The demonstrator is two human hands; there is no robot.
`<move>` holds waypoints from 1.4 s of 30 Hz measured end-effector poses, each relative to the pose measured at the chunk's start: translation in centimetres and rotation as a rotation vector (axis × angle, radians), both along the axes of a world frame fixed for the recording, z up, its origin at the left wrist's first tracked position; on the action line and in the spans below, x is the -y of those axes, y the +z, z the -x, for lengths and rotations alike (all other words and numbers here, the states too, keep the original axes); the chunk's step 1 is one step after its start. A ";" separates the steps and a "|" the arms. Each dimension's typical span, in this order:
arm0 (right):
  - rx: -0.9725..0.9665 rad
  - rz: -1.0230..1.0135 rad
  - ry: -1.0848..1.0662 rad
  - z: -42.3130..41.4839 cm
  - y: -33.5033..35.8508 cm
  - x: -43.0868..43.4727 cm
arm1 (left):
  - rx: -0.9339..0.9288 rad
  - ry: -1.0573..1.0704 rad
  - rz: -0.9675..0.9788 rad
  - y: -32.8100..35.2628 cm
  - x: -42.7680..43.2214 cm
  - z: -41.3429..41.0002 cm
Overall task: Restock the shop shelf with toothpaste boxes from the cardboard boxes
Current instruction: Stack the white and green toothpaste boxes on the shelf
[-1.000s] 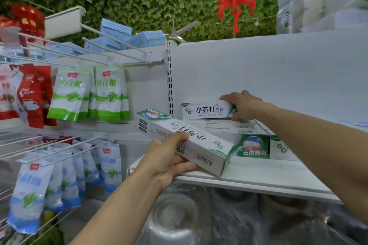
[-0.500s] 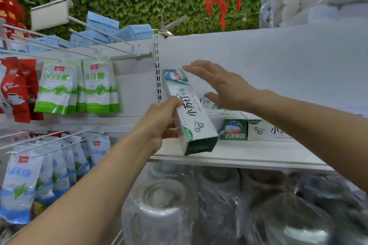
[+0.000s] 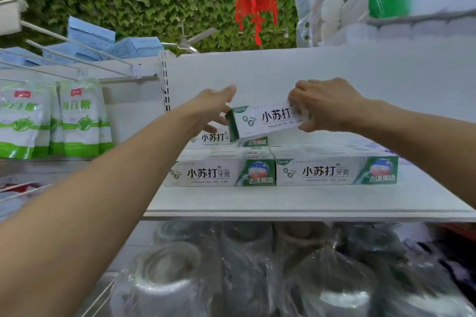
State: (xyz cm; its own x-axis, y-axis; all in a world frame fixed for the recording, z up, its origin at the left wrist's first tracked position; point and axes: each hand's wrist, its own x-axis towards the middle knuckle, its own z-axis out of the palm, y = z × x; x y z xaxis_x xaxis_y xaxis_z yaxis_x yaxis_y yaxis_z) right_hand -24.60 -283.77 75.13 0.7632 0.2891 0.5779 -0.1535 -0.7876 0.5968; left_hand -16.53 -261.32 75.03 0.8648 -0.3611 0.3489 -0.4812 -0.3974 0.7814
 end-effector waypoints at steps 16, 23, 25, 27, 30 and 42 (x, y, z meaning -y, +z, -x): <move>-0.021 -0.165 -0.264 -6.7 -3.9 8.1 | 0.172 0.184 -0.399 -6.7 3.9 -7.4; -0.071 -0.185 -0.279 -8.4 -4.3 8.0 | 0.197 0.192 -0.440 -6.5 4.3 -8.2; -0.084 -0.160 -0.287 -8.6 -4.3 7.8 | 0.210 0.190 -0.445 -6.5 4.4 -8.3; -0.095 -0.148 -0.295 -8.8 -4.4 7.7 | 0.205 0.189 -0.436 -6.6 4.4 -8.4; -0.082 -0.155 -0.293 -9.0 -4.6 8.1 | 0.207 0.204 -0.432 -6.6 4.5 -8.5; 0.034 -0.599 0.055 -3.8 -5.5 2.4 | 0.512 0.258 -0.329 -7.5 1.8 -4.8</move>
